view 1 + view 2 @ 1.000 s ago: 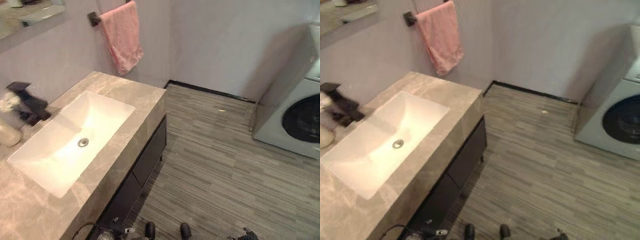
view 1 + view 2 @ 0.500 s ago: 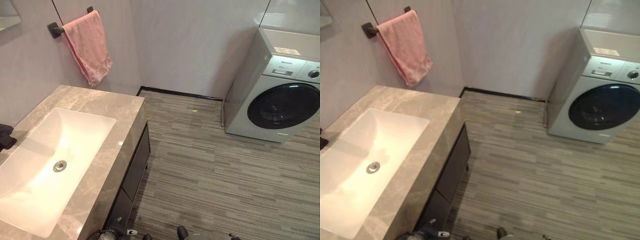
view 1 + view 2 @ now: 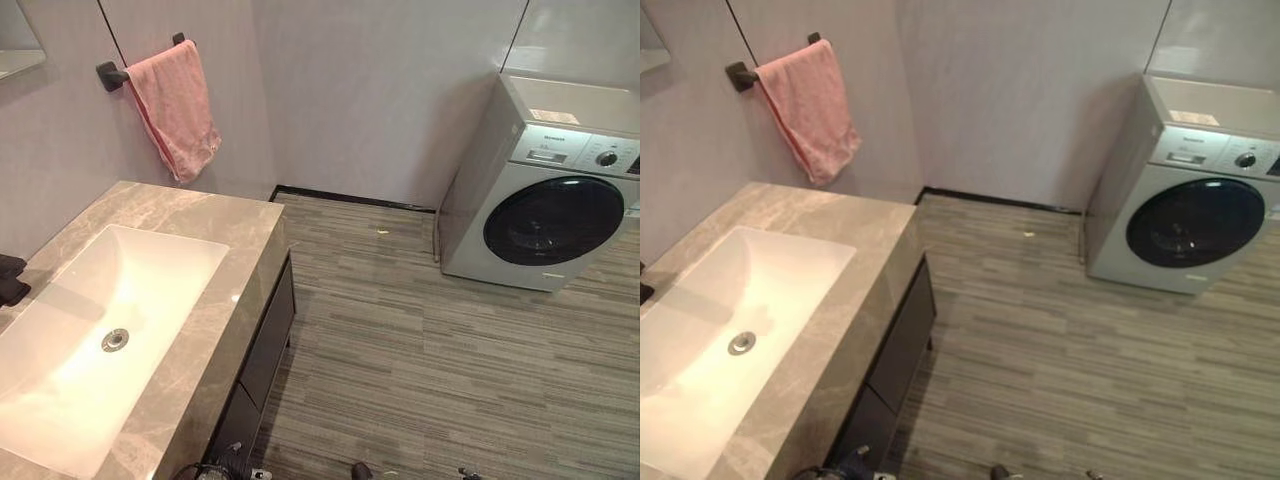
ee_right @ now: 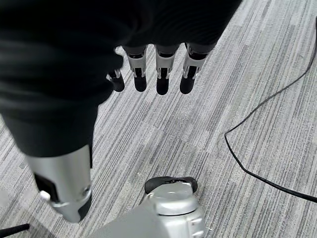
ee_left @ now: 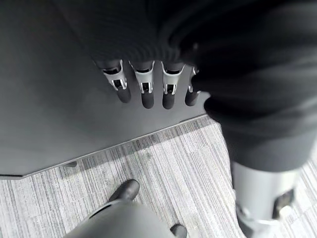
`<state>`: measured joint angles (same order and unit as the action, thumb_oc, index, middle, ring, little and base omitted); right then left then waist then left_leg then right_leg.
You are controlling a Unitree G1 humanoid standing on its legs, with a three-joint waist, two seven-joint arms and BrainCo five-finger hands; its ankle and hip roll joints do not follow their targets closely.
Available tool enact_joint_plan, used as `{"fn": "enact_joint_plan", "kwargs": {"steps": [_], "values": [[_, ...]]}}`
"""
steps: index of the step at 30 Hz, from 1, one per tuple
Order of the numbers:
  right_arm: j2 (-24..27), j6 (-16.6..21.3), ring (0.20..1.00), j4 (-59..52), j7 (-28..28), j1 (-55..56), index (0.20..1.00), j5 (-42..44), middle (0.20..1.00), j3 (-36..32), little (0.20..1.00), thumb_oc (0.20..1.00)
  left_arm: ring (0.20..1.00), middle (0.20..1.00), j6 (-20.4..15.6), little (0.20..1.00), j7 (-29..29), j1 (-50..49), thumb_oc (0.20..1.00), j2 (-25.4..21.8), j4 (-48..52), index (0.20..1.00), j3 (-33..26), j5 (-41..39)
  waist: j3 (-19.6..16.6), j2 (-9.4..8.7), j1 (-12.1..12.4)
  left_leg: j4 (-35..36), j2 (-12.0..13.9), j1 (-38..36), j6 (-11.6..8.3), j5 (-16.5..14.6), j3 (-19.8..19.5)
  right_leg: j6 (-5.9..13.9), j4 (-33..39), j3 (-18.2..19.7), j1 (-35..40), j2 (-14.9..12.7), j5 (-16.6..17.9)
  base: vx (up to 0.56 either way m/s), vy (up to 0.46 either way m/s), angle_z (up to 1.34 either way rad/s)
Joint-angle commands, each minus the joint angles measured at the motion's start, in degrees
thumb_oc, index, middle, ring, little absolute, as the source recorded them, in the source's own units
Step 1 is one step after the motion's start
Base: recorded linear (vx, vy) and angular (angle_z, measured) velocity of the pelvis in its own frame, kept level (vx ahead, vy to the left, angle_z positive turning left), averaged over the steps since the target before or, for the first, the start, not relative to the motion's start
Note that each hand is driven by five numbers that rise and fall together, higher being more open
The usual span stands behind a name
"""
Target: Put brush and paste in cup on sink, flatten towel.
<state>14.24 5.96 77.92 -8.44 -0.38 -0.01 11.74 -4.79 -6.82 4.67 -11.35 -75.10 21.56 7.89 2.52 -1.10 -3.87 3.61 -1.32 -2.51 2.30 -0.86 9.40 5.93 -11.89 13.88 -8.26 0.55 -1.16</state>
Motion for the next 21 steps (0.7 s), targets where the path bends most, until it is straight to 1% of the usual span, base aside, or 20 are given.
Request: {"fn": "enact_joint_plan", "kwargs": {"steps": [1, 2, 3, 4, 5, 6, 7, 8, 9, 10, 11, 12, 13, 15, 16, 17, 18, 19, 20, 21], "values": [[1.5, 0.8, 1.000, -2.0, -0.1, -1.8, 1.000, 1.4, 1.000, 1.2, 1.000, 1.000, 1.000, 1.000, -0.9, 1.000, -2.2, 1.8, 1.000, -1.3, 0.5, 1.000, -1.0, 0.3, 3.2, 1.10, -1.2, -8.0, -1.3, 1.0, 2.27, -6.2, -1.1, 4.11, -12.1, -10.6, -4.2, -2.1, 2.0, 0.03, 0.065, -0.97], [1.4, 1.0, 1.000, -2.4, -0.1, -1.6, 1.000, 1.6, 1.000, 1.2, 1.000, 1.000, 1.000, 1.000, -1.0, 1.000, -2.4, 1.9, 1.000, -1.4, 0.7, 1.000, -1.3, -0.3, 3.5, 0.82, -1.4, -7.2, -1.4, 0.0, 2.25, -6.4, -0.2, 3.75, -11.4, -13.3, -5.6, -2.6, 2.3, 0.12, 0.017, -0.85], [0.9, 1.3, 1.000, -2.5, -0.2, -1.1, 1.000, 1.9, 1.000, 1.6, 1.000, 1.000, 1.000, 1.000, -1.2, 1.000, -2.7, 2.6, 1.000, -1.5, 1.0, 1.000, -1.8, -1.4, 3.8, 0.53, -2.1, -5.9, -1.7, -1.4, 1.96, -6.5, 0.6, 3.07, -7.5, -14.6, -7.4, -2.6, 2.5, 0.15, -0.021, -0.58], [0.8, 1.2, 1.000, -2.3, -0.3, -0.9, 1.000, 1.9, 1.000, 1.7, 1.000, 1.000, 1.000, 1.000, -1.4, 1.000, -2.8, 3.0, 1.000, -1.4, 1.0, 1.000, -2.1, -1.9, 3.9, 0.37, -2.3, -5.6, -1.9, -1.9, 1.78, -6.7, 0.9, 2.65, -4.7, -14.9, -7.8, -3.2, 3.4, 0.13, -0.036, 0.03], [0.8, 1.2, 1.000, -2.3, -0.3, -0.8, 1.000, 1.9, 1.000, 1.7, 1.000, 1.000, 1.000, 1.000, -1.4, 1.000, -2.8, 3.0, 1.000, -1.4, 0.9, 1.000, -2.1, -1.9, 3.9, 0.44, -2.3, -5.5, -1.9, -2.0, 1.77, -6.7, 0.8, 2.64, -4.5, -15.0, -7.6, -3.2, 3.5, 0.13, -0.062, 0.04], [0.8, 1.2, 1.000, -1.7, -0.4, -0.5, 1.000, 1.5, 1.000, 1.8, 1.000, 1.000, 1.000, 1.000, -1.6, 1.000, -3.0, 3.6, 1.000, -1.2, 0.9, 1.000, -2.2, -2.3, 3.9, 0.32, -2.7, -4.9, -2.0, -2.7, 1.44, -7.2, 0.8, 2.57, -0.1, -14.9, -8.6, -4.1, 5.1, 0.25, -0.106, 0.09], [0.7, 0.6, 1.000, -0.8, -0.5, 0.3, 1.000, 0.6, 1.000, 1.7, 1.000, 1.000, 1.000, 1.000, -1.7, 1.000, -3.0, 4.5, 1.000, -0.8, 1.0, 1.000, -2.1, -2.7, 4.1, 0.14, -3.4, -4.5, -2.2, -4.0, 0.57, -7.8, 0.3, 3.10, 5.3, -14.9, -10.2, -6.0, 8.0, 0.35, -0.150, 0.21], [0.6, 0.3, 1.000, -0.2, -0.5, 0.9, 1.000, 0.0, 1.000, 1.6, 1.000, 1.000, 1.000, 1.000, -1.8, 1.000, -2.9, 4.9, 1.000, -0.6, 1.0, 1.000, -1.9, -2.7, 4.2, 0.08, -3.9, -4.4, -2.0, -5.1, 0.13, -8.3, 0.1, 3.49, 7.9, -15.5, -11.2, -7.3, 9.5, 0.28, -0.104, -0.07], [0.6, 0.3, 1.000, -0.3, -0.5, 0.9, 1.000, 0.0, 1.000, 1.6, 1.000, 1.000, 1.000, 1.000, -1.8, 1.000, -2.9, 4.9, 1.000, -0.6, 1.0, 1.000, -1.9, -2.7, 4.4, 0.30, -4.0, -4.5, -1.8, -5.3, 0.10, -8.4, 0.0, 3.50, 8.3, -15.7, -10.7, -7.1, 9.6, 0.32, -0.134, -0.50], [0.3, -0.4, 1.000, 0.9, -0.1, 2.2, 1.000, -1.5, 1.000, 1.6, 1.000, 1.000, 1.000, 1.000, -1.8, 1.000, -2.7, 5.3, 1.000, -0.3, 0.9, 1.000, -1.6, -2.5, 4.2, 0.21, -4.9, -4.2, -1.6, -7.4, -0.59, -9.4, -0.6, 4.08, 10.4, -16.4, -11.4, -8.2, 11.0, 0.21, -0.090, -0.76], [0.3, -0.4, 1.000, 0.9, -0.1, 2.2, 1.000, -1.5, 1.000, 1.6, 1.000, 1.000, 1.000, 1.000, -1.8, 1.000, -2.7, 5.3, 1.000, -0.3, 0.9, 1.000, -1.6, -2.5, 4.3, 0.27, -4.9, -4.2, -1.5, -7.5, -0.60, -9.5, -0.7, 4.08, 10.4, -16.5, -11.3, -8.2, 11.0, 0.32, -0.150, -0.38], [0.2, -0.5, 1.000, 1.6, 0.3, 3.3, 1.000, -2.0, 1.000, 1.6, 1.000, 1.000, 1.000, 1.000, -1.7, 1.000, -2.4, 5.4, 1.000, -0.1, 0.6, 1.000, -1.2, -2.1, 3.6, 0.05, -5.5, -3.9, -1.4, -8.9, -1.08, -10.1, -1.5, 3.85, 10.7, -15.8, -10.1, -7.9, 10.9, 0.30, -0.154, 0.08], [0.2, -0.7, 1.000, 2.3, 0.6, 4.1, 1.000, -2.5, 1.000, 1.9, 1.000, 1.000, 1.000, 1.000, -1.4, 1.000, -2.3, 5.2, 1.000, 0.4, -0.1, 1.000, -1.0, -1.9, 2.6, 0.10, -5.9, -4.3, -0.9, -9.7, -1.46, -11.1, -2.1, 2.88, 10.2, -14.8, -9.2, -6.9, 12.0, 0.40, -0.221, 0.30], [0.3, -0.8, 1.000, 2.6, 0.7, 4.3, 1.000, -2.0, 1.000, 1.7, 1.000, 1.000, 1.000, 1.000, -0.9, 1.000, -2.3, 5.0, 1.000, 0.9, -1.5, 1.000, -1.4, -2.0, 1.7, 0.68, -6.4, -6.1, 0.4, -9.9, -2.26, -10.9, -3.0, 1.61, 9.0, -15.1, -8.4, -4.8, 11.3, 0.29, -0.194, 0.21], [0.3, -0.8, 1.000, 2.6, 0.7, 4.3, 1.000, -2.0, 1.000, 1.7, 1.000, 1.000, 1.000, 1.000, -0.9, 1.000, -2.3, 5.0, 1.000, 1.0, -1.5, 1.000, -1.4, -1.9, 1.7, 0.76, -6.5, -6.2, 0.5, -9.9, -2.30, -10.9, -3.1, 1.57, 8.9, -15.1, -8.4, -4.8, 11.3, 0.27, -0.211, 0.45], [0.9, -0.5, 1.000, 2.2, 0.5, 4.1, 1.000, -1.3, 1.000, 1.6, 1.000, 1.000, 1.000, 1.000, -0.5, 1.000, -2.2, 4.5, 1.000, 1.2, -2.6, 1.000, -1.9, -2.2, 1.1, 1.41, -6.8, -8.7, 1.9, -9.3, -3.77, -9.2, -3.4, 0.37, 8.9, -15.6, -7.2, -3.1, 9.9, 0.24, -0.210, 0.44], [1.1, -0.3, 1.000, 1.8, 0.4, 3.8, 1.000, -0.9, 1.000, 1.5, 1.000, 1.000, 1.000, 1.000, -0.3, 1.000, -2.0, 4.4, 1.000, 1.2, -3.1, 1.000, -2.1, -2.2, 0.8, 1.65, -6.8, -11.4, 2.8, -8.2, -4.91, -7.2, -3.3, -0.38, 9.2, -16.0, -6.3, -2.4, 9.2, 0.32, -0.294, 0.44], [1.3, 0.0, 1.000, 1.2, 0.3, 3.4, 1.000, -0.2, 1.000, 1.4, 1.000, 1.000, 1.000, 1.000, -0.1, 1.000, -2.0, 4.2, 1.000, 1.1, -3.4, 1.000, -2.4, -2.3, 0.7, 1.66, -6.7, -14.5, 3.6, -6.8, -6.04, -5.0, -3.2, -1.16, 9.6, -16.4, -5.3, -1.8, 8.5, 0.25, -0.284, 0.17], [2.0, 0.7, 1.000, -0.6, 0.0, 2.6, 1.000, 1.5, 1.000, 0.9, 1.000, 1.000, 1.000, 1.000, 0.0, 1.000, -2.0, 3.9, 1.000, 0.8, -3.8, 1.000, -2.9, -2.6, 0.8, 1.54, -6.7, -20.2, 5.0, -4.7, -7.81, -0.9, -2.9, -2.34, 10.2, -16.8, -3.8, -1.2, 7.8, 0.21, -0.265, 0.19], [2.3, 1.0, 1.000, -1.6, -0.4, 2.2, 1.000, 2.2, 1.000, 0.9, 1.000, 1.000, 1.000, 1.000, 0.0, 1.000, -2.0, 4.0, 1.000, 0.5, -3.5, 1.000, -3.1, -2.9, 1.1, 1.06, -6.5, -23.6, 5.5, -2.7, -8.53, 0.9, -2.8, -3.02, 10.6, -17.0, -2.6, -1.3, 7.1, 0.19, -0.271, 0.23]]}}
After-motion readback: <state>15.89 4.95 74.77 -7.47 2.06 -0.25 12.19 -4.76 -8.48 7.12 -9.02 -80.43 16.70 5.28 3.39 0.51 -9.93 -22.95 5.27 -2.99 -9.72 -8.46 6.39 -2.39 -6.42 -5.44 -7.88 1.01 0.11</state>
